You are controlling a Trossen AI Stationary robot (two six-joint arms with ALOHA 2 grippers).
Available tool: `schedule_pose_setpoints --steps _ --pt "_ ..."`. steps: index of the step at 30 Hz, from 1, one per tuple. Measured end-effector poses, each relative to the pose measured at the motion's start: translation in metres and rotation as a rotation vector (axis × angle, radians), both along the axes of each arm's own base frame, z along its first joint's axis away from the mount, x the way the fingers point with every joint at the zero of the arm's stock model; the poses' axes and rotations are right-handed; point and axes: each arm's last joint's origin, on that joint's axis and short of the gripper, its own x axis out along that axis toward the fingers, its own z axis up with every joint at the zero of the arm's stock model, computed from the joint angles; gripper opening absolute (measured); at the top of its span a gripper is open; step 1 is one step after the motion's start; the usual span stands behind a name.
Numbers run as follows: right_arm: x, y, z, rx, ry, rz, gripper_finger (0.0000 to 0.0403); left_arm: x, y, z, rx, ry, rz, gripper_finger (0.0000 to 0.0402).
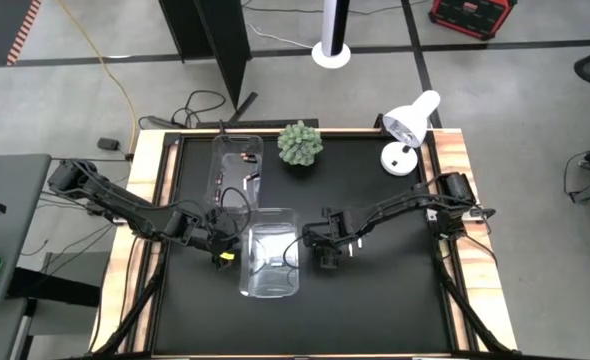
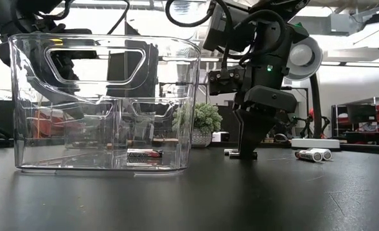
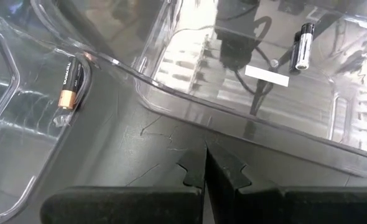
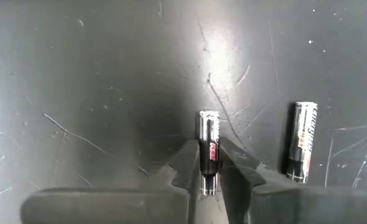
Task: Sort batteries
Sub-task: Put the silver and black battery into the center transparent bin
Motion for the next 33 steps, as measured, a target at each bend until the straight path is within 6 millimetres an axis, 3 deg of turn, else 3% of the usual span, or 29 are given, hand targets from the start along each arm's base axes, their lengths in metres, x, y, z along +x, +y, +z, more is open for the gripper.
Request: schedule_pose_setpoints --steps 10,33 --pt "0.002 0.001 0.003 0.012 -0.011 -0.003 0.0007 0.0 0.0 0.0 -0.001 -0.003 0.0 0.0002" --pt "0.023 0.009 0.051 0.006 0.031 0.078 0.0001 0.0 0.0 0.0 0.0 -0.002 -0.001 0.0002"
